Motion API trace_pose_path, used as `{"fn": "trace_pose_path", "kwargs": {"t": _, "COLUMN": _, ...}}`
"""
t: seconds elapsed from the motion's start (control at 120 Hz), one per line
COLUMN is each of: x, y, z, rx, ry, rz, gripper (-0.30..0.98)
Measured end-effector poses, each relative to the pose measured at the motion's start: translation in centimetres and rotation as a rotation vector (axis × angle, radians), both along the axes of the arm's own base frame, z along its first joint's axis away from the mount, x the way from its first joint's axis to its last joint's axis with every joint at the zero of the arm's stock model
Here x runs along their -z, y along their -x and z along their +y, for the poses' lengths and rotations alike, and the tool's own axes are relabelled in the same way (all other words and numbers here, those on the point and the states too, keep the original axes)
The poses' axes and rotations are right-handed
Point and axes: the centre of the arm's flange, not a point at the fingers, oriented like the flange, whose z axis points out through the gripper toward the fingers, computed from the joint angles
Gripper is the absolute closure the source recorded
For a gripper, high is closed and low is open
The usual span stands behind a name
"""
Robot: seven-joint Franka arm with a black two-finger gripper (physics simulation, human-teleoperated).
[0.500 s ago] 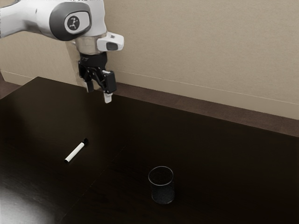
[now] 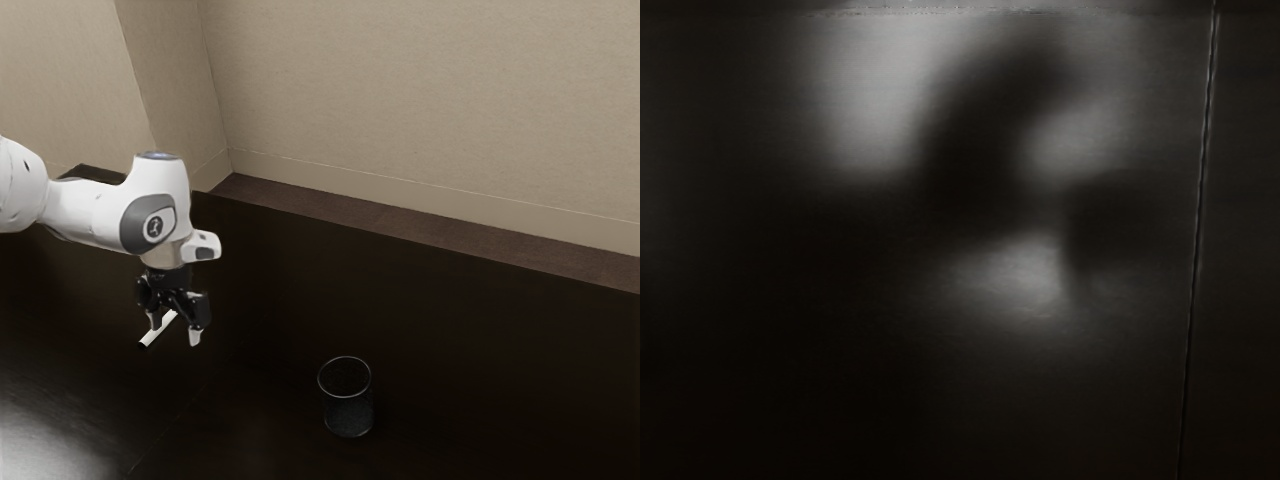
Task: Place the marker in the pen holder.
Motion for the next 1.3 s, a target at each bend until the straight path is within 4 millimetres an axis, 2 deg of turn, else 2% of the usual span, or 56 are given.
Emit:
{"fn": "trace_pose_path", "kwargs": {"t": 0.208, "x": 2.3, "y": -0.5, "z": 4.4, "rx": 0.045, "ry": -0.055, "rz": -0.143, "gripper": 0.00}}
{"fn": "trace_pose_path", "kwargs": {"t": 0.3, "x": 3.4, "y": -1.2, "z": 5.9, "rx": 0.061, "ry": -0.069, "rz": -0.186, "gripper": 0.00}}
{"fn": "trace_pose_path", "kwargs": {"t": 0.433, "x": 3.3, "y": -3.3, "z": 7.8, "rx": 0.087, "ry": -0.093, "rz": -0.257, "gripper": 0.00}}
{"fn": "trace_pose_path", "kwargs": {"t": 0.642, "x": 4.0, "y": -5.1, "z": 8.8, "rx": 0.098, "ry": -0.089, "rz": -0.300, "gripper": 0.00}}
{"fn": "trace_pose_path", "kwargs": {"t": 0.875, "x": 5.2, "y": -5.2, "z": 9.3, "rx": 0.109, "ry": -0.074, "rz": -0.294, "gripper": 0.02}}
{"fn": "trace_pose_path", "kwargs": {"t": 0.975, "x": 5.3, "y": -5.2, "z": 9.3, "rx": 0.118, "ry": -0.072, "rz": -0.295, "gripper": 0.11}}
{"fn": "trace_pose_path", "kwargs": {"t": 1.192, "x": 5.0, "y": -5.2, "z": 9.8, "rx": 0.135, "ry": -0.074, "rz": -0.300, "gripper": 0.50}}
{"fn": "trace_pose_path", "kwargs": {"t": 1.3, "x": 4.9, "y": -5.2, "z": 9.5, "rx": 0.149, "ry": -0.073, "rz": -0.300, "gripper": 0.63}}
